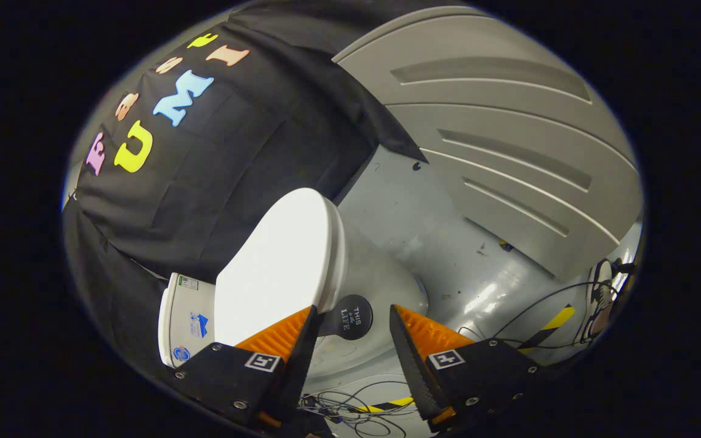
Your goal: Open the toilet lid.
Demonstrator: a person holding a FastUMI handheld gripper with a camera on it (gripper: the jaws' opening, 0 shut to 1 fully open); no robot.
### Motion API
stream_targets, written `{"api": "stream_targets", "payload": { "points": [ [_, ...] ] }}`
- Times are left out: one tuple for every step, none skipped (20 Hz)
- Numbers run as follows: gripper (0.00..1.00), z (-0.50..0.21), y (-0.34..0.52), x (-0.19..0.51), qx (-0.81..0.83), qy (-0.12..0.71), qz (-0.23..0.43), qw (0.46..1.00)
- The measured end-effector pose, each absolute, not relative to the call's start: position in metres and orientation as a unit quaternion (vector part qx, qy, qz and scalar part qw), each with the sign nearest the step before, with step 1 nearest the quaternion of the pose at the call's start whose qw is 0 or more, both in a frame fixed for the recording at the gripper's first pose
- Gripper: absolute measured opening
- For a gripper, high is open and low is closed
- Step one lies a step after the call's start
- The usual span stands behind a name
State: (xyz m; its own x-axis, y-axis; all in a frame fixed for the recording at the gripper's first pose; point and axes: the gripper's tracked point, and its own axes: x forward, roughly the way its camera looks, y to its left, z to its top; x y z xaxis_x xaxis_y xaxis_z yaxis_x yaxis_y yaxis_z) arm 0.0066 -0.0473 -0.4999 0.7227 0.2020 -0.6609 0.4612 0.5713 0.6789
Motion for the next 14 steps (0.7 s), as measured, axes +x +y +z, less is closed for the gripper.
{"api": "stream_targets", "payload": {
  "points": [
    [0.71,-0.504,-0.047,0.010,0.464,0.360,-0.076,0.806],
    [0.69,-0.505,-0.045,0.015,0.472,0.354,-0.068,0.805],
    [0.67,-0.506,-0.043,0.016,0.479,0.347,-0.060,0.804],
    [0.60,-0.506,-0.044,0.018,0.483,0.343,-0.058,0.804],
    [0.57,-0.507,-0.044,0.020,0.487,0.338,-0.054,0.803],
    [0.51,-0.507,-0.043,0.023,0.493,0.331,-0.049,0.803],
    [0.48,-0.508,-0.045,0.023,0.487,0.327,-0.050,0.809],
    [0.38,-0.508,-0.046,0.024,0.479,0.322,-0.046,0.816],
    [0.37,-0.508,-0.048,0.025,0.470,0.316,-0.045,0.823],
    [0.35,-0.507,-0.050,0.026,0.463,0.311,-0.044,0.829],
    [0.34,-0.507,-0.049,0.026,0.459,0.305,-0.043,0.833],
    [0.31,-0.506,-0.051,0.027,0.461,0.301,-0.044,0.834],
    [0.29,-0.505,-0.051,0.027,0.466,0.295,-0.045,0.833],
    [0.25,-0.503,-0.052,0.027,0.472,0.289,-0.047,0.831]
  ]
}}
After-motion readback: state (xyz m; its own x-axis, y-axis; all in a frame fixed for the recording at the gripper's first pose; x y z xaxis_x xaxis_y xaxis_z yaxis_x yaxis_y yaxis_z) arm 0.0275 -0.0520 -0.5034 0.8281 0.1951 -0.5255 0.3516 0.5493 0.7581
